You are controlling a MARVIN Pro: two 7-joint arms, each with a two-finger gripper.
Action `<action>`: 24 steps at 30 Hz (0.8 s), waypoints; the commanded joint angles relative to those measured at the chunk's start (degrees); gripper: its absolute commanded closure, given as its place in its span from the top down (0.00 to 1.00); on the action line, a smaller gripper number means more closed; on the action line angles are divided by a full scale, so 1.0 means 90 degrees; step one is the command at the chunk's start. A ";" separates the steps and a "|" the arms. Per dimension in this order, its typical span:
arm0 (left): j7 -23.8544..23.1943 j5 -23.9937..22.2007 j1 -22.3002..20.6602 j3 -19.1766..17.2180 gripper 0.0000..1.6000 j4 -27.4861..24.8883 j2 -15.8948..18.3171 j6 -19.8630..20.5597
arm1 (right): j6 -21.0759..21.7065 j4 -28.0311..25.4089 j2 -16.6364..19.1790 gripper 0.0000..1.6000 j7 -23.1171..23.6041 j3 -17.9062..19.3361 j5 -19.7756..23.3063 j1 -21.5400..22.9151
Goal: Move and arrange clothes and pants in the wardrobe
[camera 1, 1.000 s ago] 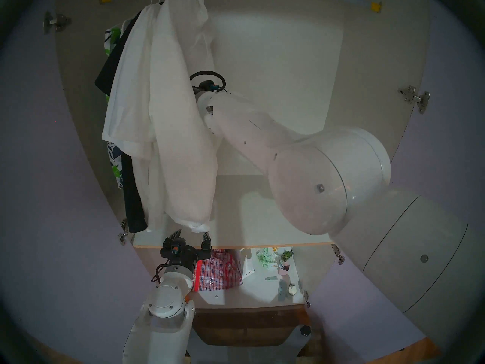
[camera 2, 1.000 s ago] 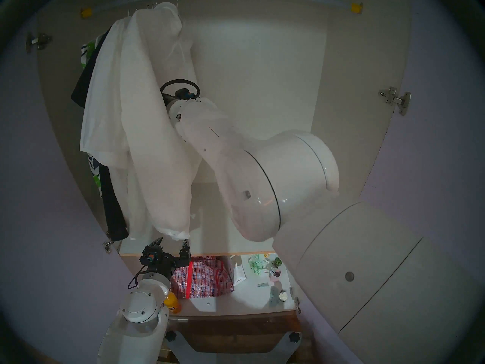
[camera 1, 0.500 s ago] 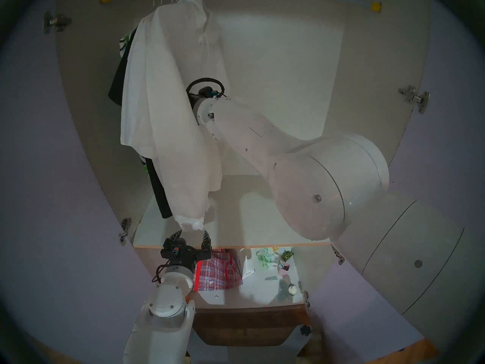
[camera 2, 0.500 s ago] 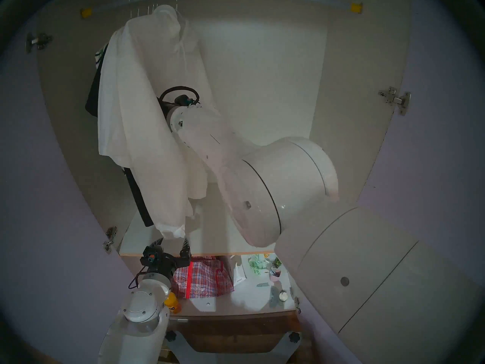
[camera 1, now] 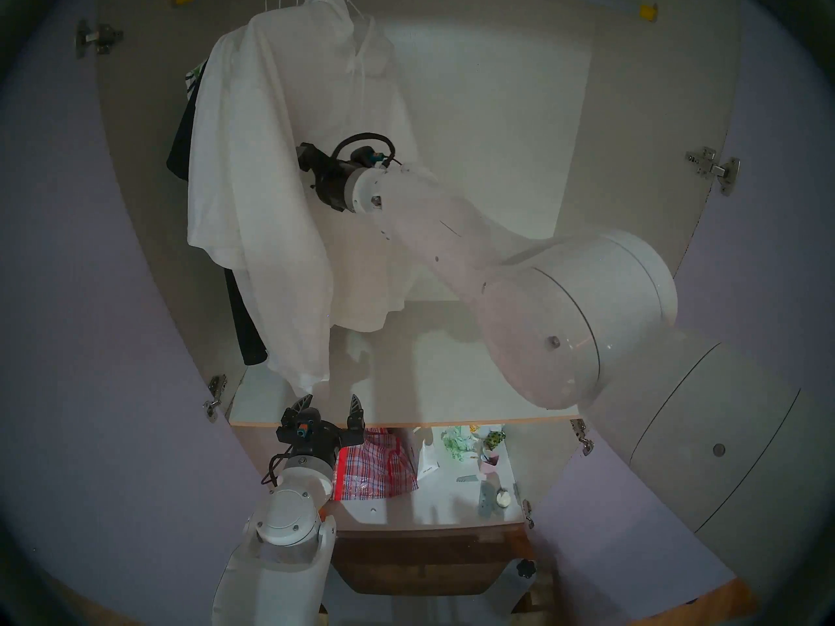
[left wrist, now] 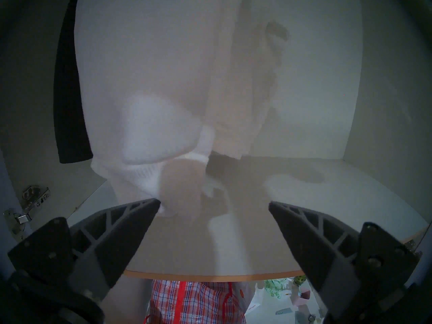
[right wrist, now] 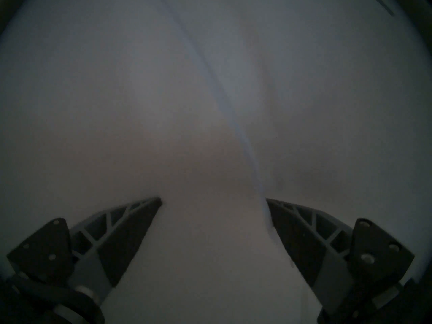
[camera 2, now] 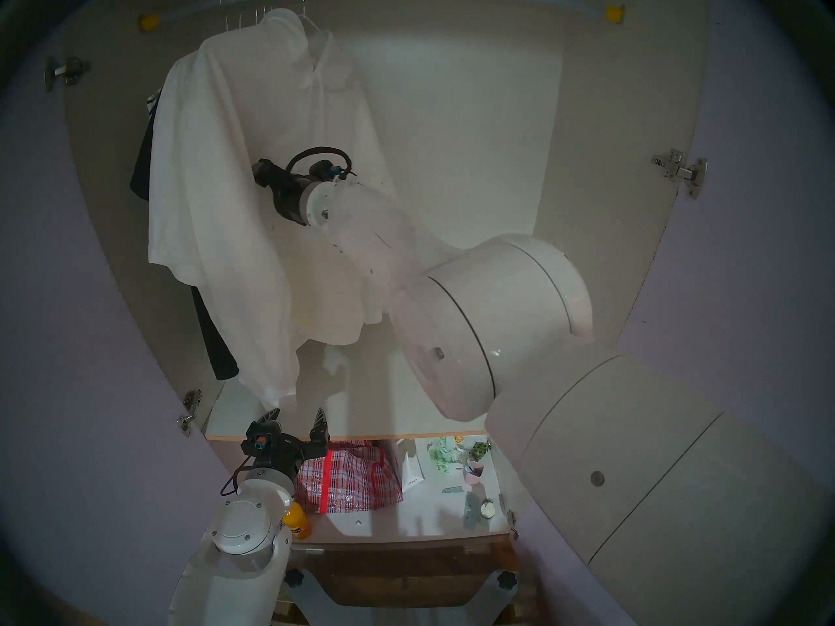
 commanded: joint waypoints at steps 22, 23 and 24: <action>-0.0031 -0.0072 0.0001 0.0043 1.00 -0.0288 0.0079 -0.0034 | -0.3406 -0.0829 0.1048 1.00 -0.1142 -0.1249 -0.1267 -0.1197; -0.0030 -0.0073 0.0001 0.0045 1.00 -0.0287 0.0080 -0.0034 | -0.3561 -0.0914 0.1109 1.00 -0.1234 -0.1295 -0.1362 -0.1272; -0.0028 -0.0073 0.0000 0.0045 1.00 -0.0286 0.0081 -0.0035 | -0.3681 -0.1008 0.1167 1.00 -0.1316 -0.1276 -0.1367 -0.1354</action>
